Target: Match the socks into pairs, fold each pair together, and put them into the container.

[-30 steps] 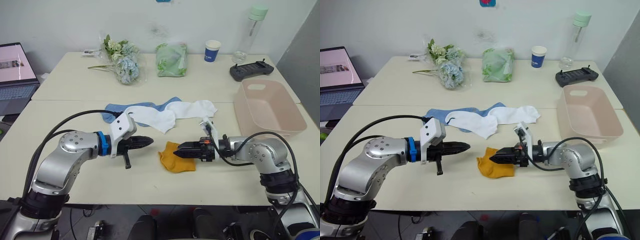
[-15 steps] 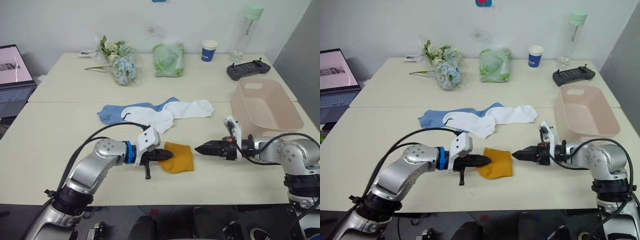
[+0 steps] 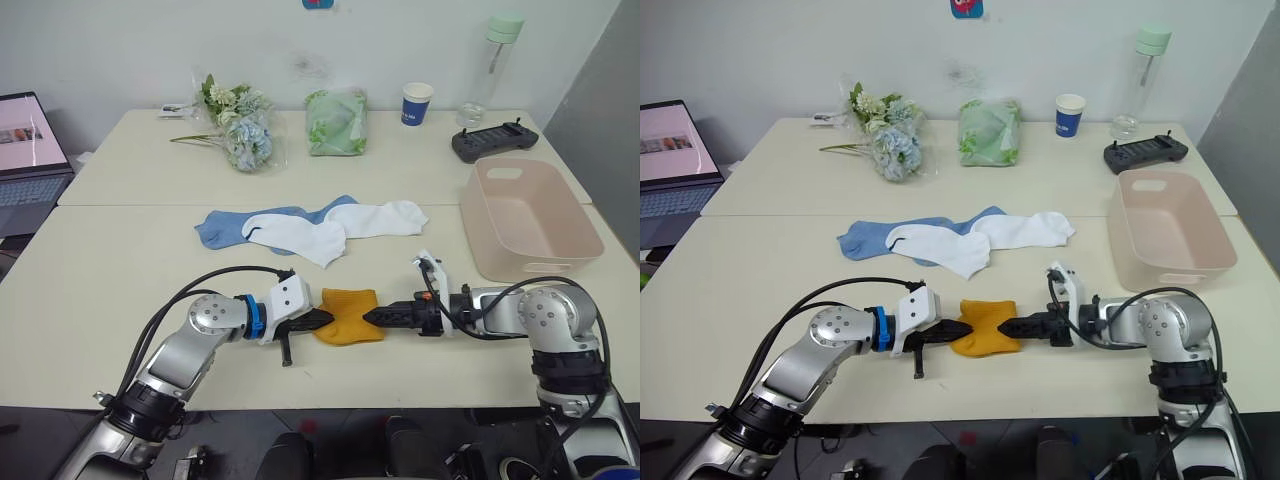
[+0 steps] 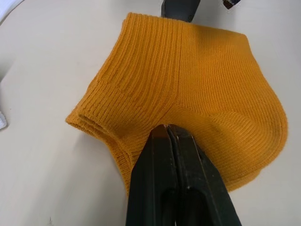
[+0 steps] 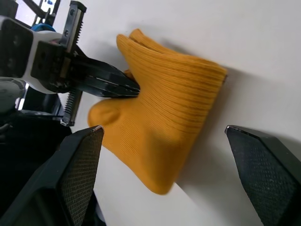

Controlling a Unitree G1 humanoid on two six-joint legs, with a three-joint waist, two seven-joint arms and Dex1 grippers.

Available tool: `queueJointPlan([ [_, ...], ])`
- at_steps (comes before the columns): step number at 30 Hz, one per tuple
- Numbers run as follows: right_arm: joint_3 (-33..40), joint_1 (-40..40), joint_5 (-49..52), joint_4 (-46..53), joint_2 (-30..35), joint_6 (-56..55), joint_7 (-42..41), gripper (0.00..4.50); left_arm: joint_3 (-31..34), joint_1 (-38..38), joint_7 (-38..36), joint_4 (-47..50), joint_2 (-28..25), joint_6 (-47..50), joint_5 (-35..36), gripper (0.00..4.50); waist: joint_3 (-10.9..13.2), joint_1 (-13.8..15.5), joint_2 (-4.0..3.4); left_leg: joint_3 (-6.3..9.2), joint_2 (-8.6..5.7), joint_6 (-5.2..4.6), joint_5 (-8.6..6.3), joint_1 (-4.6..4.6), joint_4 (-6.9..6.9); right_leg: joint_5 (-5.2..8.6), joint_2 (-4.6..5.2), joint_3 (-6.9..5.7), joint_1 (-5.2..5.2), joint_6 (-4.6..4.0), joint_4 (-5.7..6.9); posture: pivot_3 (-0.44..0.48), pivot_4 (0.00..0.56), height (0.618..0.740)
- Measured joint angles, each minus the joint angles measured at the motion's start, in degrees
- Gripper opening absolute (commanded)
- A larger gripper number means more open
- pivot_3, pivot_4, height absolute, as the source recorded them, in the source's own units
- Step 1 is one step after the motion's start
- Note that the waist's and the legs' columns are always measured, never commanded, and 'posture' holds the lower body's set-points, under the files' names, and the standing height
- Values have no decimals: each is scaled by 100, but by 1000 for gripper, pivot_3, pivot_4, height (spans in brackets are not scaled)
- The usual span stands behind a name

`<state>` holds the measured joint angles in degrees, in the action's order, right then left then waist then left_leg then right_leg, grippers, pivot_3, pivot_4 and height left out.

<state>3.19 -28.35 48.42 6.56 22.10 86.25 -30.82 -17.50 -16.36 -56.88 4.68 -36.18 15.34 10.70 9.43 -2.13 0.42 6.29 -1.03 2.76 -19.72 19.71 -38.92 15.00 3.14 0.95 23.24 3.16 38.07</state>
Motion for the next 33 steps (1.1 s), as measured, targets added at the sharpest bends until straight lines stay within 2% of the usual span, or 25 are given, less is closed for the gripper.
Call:
queueJointPlan([
  [7, 6, -155, -19, -267, -678, 176, 229, 4455, 68, 13, -5, -37, 0, -1, 24, 0, -2, -24, -3, 6, 0, 0, 0, -1, 1, 0, 0, -1, 1, -1, 3, 0, 150, 740],
  [12, 25, -217, -63, -421, -867, 153, 302, 4455, 133, 27, -19, -24, 0, 32, 94, 0, -3, -35, -4, 9, 0, 0, 0, -2, 1, 0, 0, 2, 1, -1, 3, 0, 150, 740],
  [15, 57, -218, -108, -487, -961, 104, 360, 3903, 155, 27, -24, -25, 0, 64, 117, 0, -3, -51, -4, 9, 0, 0, 0, -2, 1, 0, -1, -1, 1, -1, 5, 0, 150, 740],
  [18, 59, -217, -214, -570, -978, 70, 392, 3018, 158, 27, -44, -25, 0, 63, 144, 0, -3, -56, -5, 9, 0, 0, 0, -1, 1, 0, -1, 0, 1, -1, 3, 0, 150, 740],
  [20, 54, -214, -248, -598, -985, 70, 398, 2113, 175, 26, -117, -26, 0, 35, 152, 0, -2, -58, -5, 9, -1, 0, 0, 3, 1, 0, 0, 1, 5, -1, 0, 0, 150, 740],
  [21, 54, -214, -254, -599, -985, 70, 398, 1934, 177, 26, -121, -27, 0, 34, 152, 0, -2, -58, -5, 9, -1, 0, 0, 3, 1, 0, 0, 1, 5, -1, 0, 0, 150, 740],
  [26, 79, -176, -252, -575, -988, 71, 431, 188, 221, 26, -204, -59, 8, 7, 236, 0, -2, -58, -5, 11, -1, 0, 0, 5, 1, 0, 1, 1, 6, -1, -2, 0, 150, 740],
  [27, 83, -176, -249, -546, -990, 71, 433, 18, 228, 24, -235, -64, 8, 9, 260, 0, -2, -58, -5, 11, -1, 0, 0, 5, 1, 0, 1, 1, 6, -1, -2, 0, 150, 740],
  [31, 129, -95, -247, -429, -871, 30, 379, 18, 437, -15, -353, -40, 6, 123, 505, 0, -1, -56, -6, 11, -2, 0, 0, 8, 1, 0, 1, -2, 7, 0, -2, 0, 150, 740],
  [33, 248, -5, -247, -321, -693, -109, 326, 0, 679, -77, -413, 105, -75, 327, 742, 364, 1, -28, -7, 11, -3, 0, 0, 12, 1, 0, 1, -5, 7, 0, -7, 0, 150, 740],
])
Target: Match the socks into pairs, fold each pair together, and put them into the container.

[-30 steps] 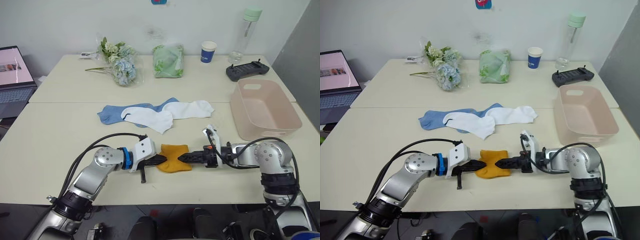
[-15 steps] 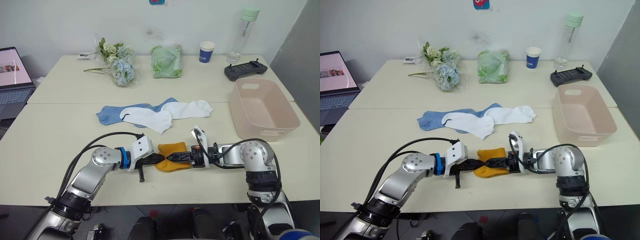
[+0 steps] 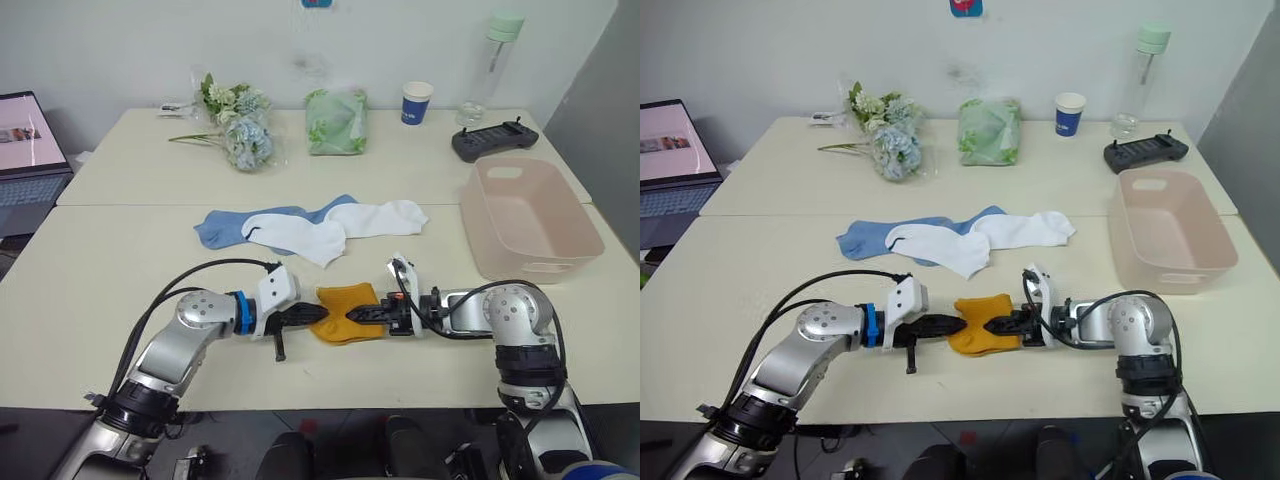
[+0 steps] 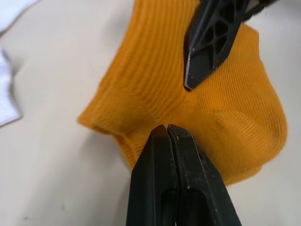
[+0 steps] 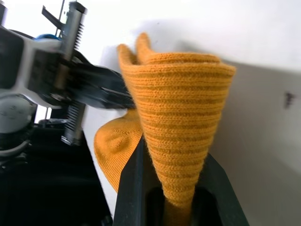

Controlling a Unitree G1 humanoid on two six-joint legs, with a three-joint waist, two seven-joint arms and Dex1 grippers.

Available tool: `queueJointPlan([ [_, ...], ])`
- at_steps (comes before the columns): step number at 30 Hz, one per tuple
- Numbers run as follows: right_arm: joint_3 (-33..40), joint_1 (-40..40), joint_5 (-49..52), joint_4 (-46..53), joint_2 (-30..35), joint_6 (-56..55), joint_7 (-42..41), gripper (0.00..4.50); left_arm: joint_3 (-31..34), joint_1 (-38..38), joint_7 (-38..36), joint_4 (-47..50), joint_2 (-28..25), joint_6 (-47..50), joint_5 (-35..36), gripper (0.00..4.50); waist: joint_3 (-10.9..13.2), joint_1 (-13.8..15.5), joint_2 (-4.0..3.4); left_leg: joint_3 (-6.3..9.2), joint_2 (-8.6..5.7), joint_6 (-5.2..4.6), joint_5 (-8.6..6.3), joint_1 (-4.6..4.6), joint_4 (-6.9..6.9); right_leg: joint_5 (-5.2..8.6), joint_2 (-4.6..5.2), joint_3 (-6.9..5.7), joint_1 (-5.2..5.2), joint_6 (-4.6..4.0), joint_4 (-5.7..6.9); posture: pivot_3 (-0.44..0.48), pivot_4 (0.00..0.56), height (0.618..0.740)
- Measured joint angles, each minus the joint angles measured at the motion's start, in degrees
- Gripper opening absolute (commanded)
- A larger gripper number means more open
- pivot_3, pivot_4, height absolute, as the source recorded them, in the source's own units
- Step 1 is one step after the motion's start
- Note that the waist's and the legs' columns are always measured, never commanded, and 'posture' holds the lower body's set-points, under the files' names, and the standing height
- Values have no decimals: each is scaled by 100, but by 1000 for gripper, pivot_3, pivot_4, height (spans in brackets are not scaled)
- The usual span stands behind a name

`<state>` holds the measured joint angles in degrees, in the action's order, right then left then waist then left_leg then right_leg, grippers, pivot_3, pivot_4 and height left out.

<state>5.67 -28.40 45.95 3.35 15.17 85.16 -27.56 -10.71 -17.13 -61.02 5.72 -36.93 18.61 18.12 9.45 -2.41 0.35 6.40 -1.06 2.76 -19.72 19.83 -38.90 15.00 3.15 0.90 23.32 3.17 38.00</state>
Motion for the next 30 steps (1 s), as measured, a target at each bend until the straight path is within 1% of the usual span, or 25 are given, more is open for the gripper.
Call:
queueJointPlan([
  [1, 57, 11, 0, 50, 89, -62, -15, 0, 125, -58, -15, 99, -31, 166, 138, 539, 2, 5, 0, 0, -1, 0, 0, 2, 0, 0, 1, 1, 2, 0, -1, 0, 150, 740],
  [3, 102, 25, 0, 289, 366, -282, -155, 0, 394, -317, 22, 362, -44, 763, 641, 1100, 7, 24, 1, 0, -3, 0, 0, 6, -1, 0, 2, 0, 3, 1, -3, 0, 150, 740],
  [5, 116, -29, -11, 608, 772, -572, -327, 0, 718, -757, 120, 681, -74, 1313, 1081, 1695, 7, 39, 2, -3, -3, 0, 0, 4, -2, 1, 2, 0, 1, 2, -4, 0, 150, 740],
  [6, 127, -62, -14, 672, 849, -641, -358, 0, 781, -859, 148, 757, -102, 1398, 1141, 1964, 7, 38, 2, -4, -4, 0, 0, 4, 0, 1, 2, -1, 1, 3, -6, 0, 150, 740],
  [7, 174, -157, -17, 770, 1024, -737, -373, 0, 795, -1134, 195, 800, -132, 1598, 1201, 2297, 9, 40, 1, -5, -4, 0, 0, 4, 0, 2, 2, -1, 0, 3, -4, 0, 150, 740],
  [8, 214, -291, -39, 800, 1214, -829, -375, 0, 772, -1402, 273, 788, -104, 1744, 1212, 2524, 13, 42, 1, -6, -6, 0, 0, 5, -2, 1, 2, 0, 1, 3, -2, 0, 150, 740],
  [11, 286, -889, -401, 855, 2099, -1313, -465, 0, 763, -2354, 526, 700, 187, 1943, 1235, 3427, 33, 68, 3, -5, -11, -3, 2, 7, -7, -3, 4, -2, -3, 10, -8, 0, 150, 740],
  [13, 303, -1147, -706, 878, 2658, -1772, -572, 0, 709, -2936, 679, 496, 489, 1830, 1118, 4025, 32, 86, 5, -2, -10, 0, 3, 10, -2, -3, 4, -9, -6, 11, -27, 0, 150, 740],
  [14, 316, -1221, -826, 867, 2813, -1946, -616, 0, 660, -3106, 729, 418, 571, 1775, 1052, 4320, 29, 74, 8, -5, -10, 7, 7, 10, 5, -2, 4, -6, -7, 11, -34, 0, 150, 740],
  [15, 293, -1256, -943, 830, 2945, -2121, -655, 0, 598, -3211, 768, 316, 638, 1719, 985, 4419, 29, 61, 8, -8, -10, 17, 12, 10, 6, 0, 5, -1, -6, 15, -37, 0, 150, 740],
  [17, 145, -1283, -1269, 627, 3273, -2475, -763, 0, 475, -3369, 805, 87, 863, 1663, 900, 4419, 31, 37, 6, -21, -13, 18, 12, 19, 8, 0, 11, 10, 3, 16, -42, 0, 150, 740],
  [20, -469, -1553, -2412, -90, 4341, -3770, -1095, 0, 302, -3935, 899, -481, 1373, 1442, 721, 4419, 42, 63, 3, -22, -29, 21, 15, 77, -11, -7, 25, 8, 49, 28, -38, 0, 150, 740],
  [22, -842, -1701, -3264, -579, 4889, -4878, -1306, 0, 307, -4203, 905, -651, 1567, 1415, 725, 4419, 41, 70, 4, -23, -27, 22, 15, 86, -10, -7, 26, 3, 56, 29, -47, 0, 150, 740],
  [24, -1140, -1789, -3928, -1027, 5047, -5815, -1501, 0, 310, -4325, 908, -749, 1714, 1452, 731, 4419, 41, 46, 4, -27, -25, 22, 15, 86, -5, -7, 26, 5, 56, 29, -56, 0, 150, 740],
  [27, -1654, -1791, -4605, -1669, 4976, -6817, -1726, 0, 208, -4338, 895, -894, 1867, 1447, 697, 4419, 41, -34, 3, -37, -25, 24, 16, 90, -5, -10, 27, 14, 65, 33, -52, 0, 150, 740],
  [28, -2013, -1981, -5113, -2213, 4870, -7426, -1730, 0, 177, -4350, 897, -997, 1969, 1363, 639, 4419, 41, -51, 3, -44, -26, 26, 18, 92, -10, -11, 28, 21, 74, 33, -40, 0, 150, 740],
  [30, -2418, -2190, -5731, -2935, 4689, -8215, -1722, 0, 76, -4387, 902, -1048, 2174, 1313, 595, 4419, 42, -47, 3, -40, -29, 37, 26, 96, -10, -12, 33, 20, 77, 34, -37, 0, 150, 740],
])
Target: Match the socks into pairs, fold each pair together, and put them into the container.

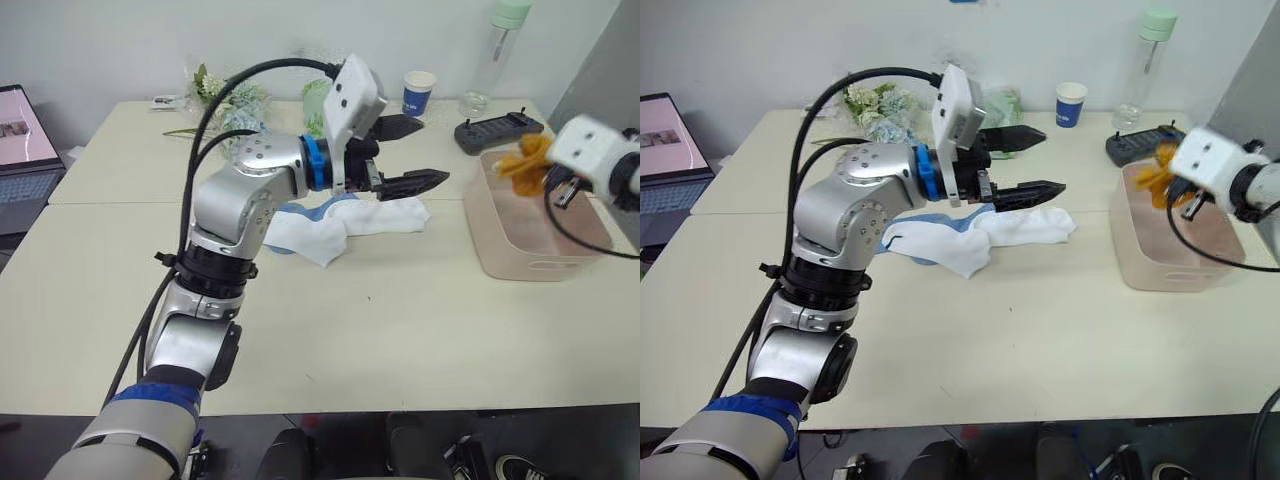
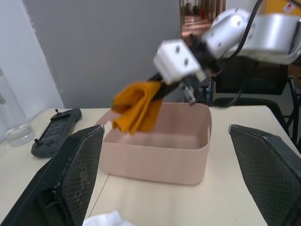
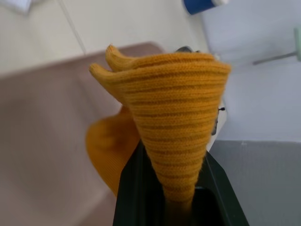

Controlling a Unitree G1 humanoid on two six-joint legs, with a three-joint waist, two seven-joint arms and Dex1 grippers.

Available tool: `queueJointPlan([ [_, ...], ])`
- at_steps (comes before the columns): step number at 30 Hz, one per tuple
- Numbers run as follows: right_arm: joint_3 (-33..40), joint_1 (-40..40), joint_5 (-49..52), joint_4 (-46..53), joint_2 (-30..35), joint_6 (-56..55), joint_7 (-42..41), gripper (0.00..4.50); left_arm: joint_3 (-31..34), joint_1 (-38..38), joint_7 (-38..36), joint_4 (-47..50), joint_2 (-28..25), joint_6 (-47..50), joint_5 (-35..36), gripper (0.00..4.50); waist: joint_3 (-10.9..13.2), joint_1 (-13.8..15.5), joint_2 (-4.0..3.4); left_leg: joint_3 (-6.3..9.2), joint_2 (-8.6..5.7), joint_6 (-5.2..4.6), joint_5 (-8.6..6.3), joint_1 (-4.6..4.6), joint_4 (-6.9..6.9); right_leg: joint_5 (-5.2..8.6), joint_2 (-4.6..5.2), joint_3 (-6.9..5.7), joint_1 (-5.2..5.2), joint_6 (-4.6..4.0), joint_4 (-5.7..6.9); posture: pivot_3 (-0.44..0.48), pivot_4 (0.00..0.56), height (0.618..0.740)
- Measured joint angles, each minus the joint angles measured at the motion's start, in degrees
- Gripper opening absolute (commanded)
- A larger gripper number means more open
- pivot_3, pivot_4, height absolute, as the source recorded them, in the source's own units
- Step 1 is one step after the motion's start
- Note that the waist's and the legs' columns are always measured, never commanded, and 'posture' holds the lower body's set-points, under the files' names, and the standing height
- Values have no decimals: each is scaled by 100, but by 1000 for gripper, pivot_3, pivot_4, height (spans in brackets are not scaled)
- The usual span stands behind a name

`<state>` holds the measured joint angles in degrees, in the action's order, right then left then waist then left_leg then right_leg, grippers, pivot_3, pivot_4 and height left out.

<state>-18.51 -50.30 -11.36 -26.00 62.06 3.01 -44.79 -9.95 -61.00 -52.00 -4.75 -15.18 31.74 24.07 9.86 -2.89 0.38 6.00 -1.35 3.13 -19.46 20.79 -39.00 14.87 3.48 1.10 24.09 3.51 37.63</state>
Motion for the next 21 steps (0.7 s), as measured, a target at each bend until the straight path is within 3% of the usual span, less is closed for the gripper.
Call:
queueJointPlan([
  [9, -603, -757, -1257, -2240, -570, -1754, -41, 0, -109, 83, -57, 280, -37, 80, -62, 4419, 0, -3, -2, 1, 1, 5, 3, 1, 2, 0, 0, 1, 4, -1, 0, 0, 150, 740],
  [21, -455, -1011, -1200, -2523, -392, -1939, -1545, 4082, -234, 183, -251, 377, -154, 135, -192, 4500, -1, 14, -3, 3, -1, 5, 3, 1, -2, -1, 1, -1, 4, -1, 6, 0, 150, 740],
])
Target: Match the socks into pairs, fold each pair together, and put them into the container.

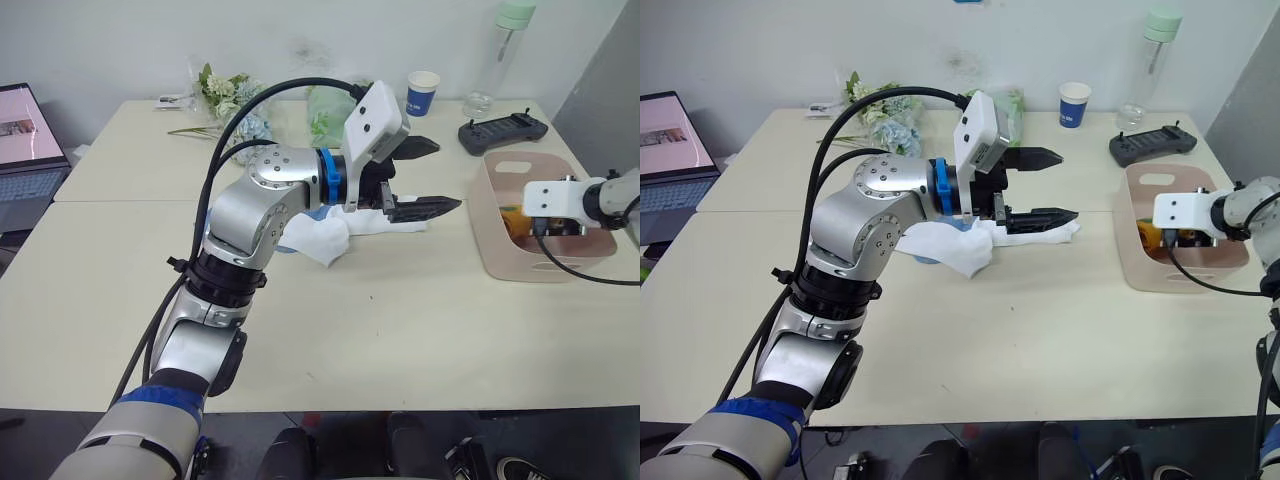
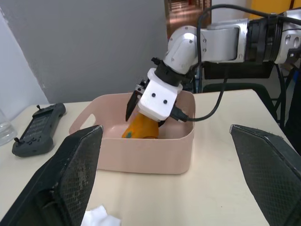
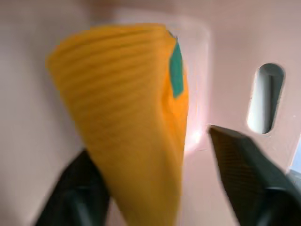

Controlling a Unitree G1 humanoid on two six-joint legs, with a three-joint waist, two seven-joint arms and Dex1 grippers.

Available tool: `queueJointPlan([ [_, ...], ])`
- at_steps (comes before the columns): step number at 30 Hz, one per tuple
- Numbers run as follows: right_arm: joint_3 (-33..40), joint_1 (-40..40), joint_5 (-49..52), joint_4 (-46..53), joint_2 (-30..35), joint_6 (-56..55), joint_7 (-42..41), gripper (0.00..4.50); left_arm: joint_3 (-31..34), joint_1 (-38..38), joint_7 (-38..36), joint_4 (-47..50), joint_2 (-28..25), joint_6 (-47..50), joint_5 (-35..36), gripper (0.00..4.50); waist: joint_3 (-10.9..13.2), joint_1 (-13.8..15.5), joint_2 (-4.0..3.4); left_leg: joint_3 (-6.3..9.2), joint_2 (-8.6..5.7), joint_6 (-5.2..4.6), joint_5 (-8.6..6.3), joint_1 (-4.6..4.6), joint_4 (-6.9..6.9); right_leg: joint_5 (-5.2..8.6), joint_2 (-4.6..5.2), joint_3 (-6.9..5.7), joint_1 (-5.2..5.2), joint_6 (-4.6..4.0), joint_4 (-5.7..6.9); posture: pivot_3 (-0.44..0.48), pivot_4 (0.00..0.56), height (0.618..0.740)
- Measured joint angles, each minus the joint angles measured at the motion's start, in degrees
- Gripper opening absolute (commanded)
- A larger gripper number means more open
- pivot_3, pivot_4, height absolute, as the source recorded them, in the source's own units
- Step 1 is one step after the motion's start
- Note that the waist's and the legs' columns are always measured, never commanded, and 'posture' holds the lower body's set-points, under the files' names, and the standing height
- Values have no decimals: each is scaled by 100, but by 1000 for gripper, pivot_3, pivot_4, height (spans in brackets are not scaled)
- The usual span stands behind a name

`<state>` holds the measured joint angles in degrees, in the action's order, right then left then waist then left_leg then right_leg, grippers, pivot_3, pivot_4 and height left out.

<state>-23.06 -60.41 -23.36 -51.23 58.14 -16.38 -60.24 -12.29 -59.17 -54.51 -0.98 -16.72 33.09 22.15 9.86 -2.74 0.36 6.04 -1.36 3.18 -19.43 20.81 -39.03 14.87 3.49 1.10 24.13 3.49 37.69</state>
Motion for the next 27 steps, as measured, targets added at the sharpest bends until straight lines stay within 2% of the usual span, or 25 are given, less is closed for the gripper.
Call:
queueJointPlan([
  [1, 42, -39, 14, 49, 66, 51, -179, 4450, 0, -1, -10, -1, -3, 0, -2, 4500, 0, 0, 0, -1, 0, 0, 0, 0, 0, 0, 0, 1, 0, 0, 0, 0, 150, 740],
  [9, 331, -658, 203, 619, 536, 717, -1533, 4483, 4, 7, -156, -7, -23, -2, 26, 4500, 0, 21, -13, -2, -1, 0, 0, -2, -3, 0, 0, 2, 1, 0, 10, 0, 150, 740],
  [14, 474, -1660, 128, 563, 664, 878, -1609, 4483, 31, 155, -234, 31, -109, -1, 42, 4500, -1, 28, -16, 1, 0, 0, 0, -2, -1, 0, 0, 0, 2, 0, 9, 0, 150, 740],
  [18, 657, -1943, 192, 464, 452, 955, -1472, 4483, 51, 191, -242, 45, -191, 1, 45, 4500, -1, 49, -15, -2, 0, 0, 0, -2, -4, 0, 0, 2, 0, -1, 10, 0, 150, 740],
  [21, 1096, -1442, 808, 854, -103, 1446, -1486, 4483, 91, 307, -240, 125, -358, 2, 47, 4500, -1, 16, -14, -2, 5, 0, 0, -6, -6, -1, 0, 3, 1, -2, 22, 0, 150, 740],
  [27, 1929, 743, 2461, 3541, -1740, 3888, -850, 4483, 578, 1528, 254, 576, -962, -98, -120, 4500, -6, -26, -20, 34, 7, 10, 7, 8, -19, -2, 1, -6, 17, -4, 44, 0, 150, 740],
])
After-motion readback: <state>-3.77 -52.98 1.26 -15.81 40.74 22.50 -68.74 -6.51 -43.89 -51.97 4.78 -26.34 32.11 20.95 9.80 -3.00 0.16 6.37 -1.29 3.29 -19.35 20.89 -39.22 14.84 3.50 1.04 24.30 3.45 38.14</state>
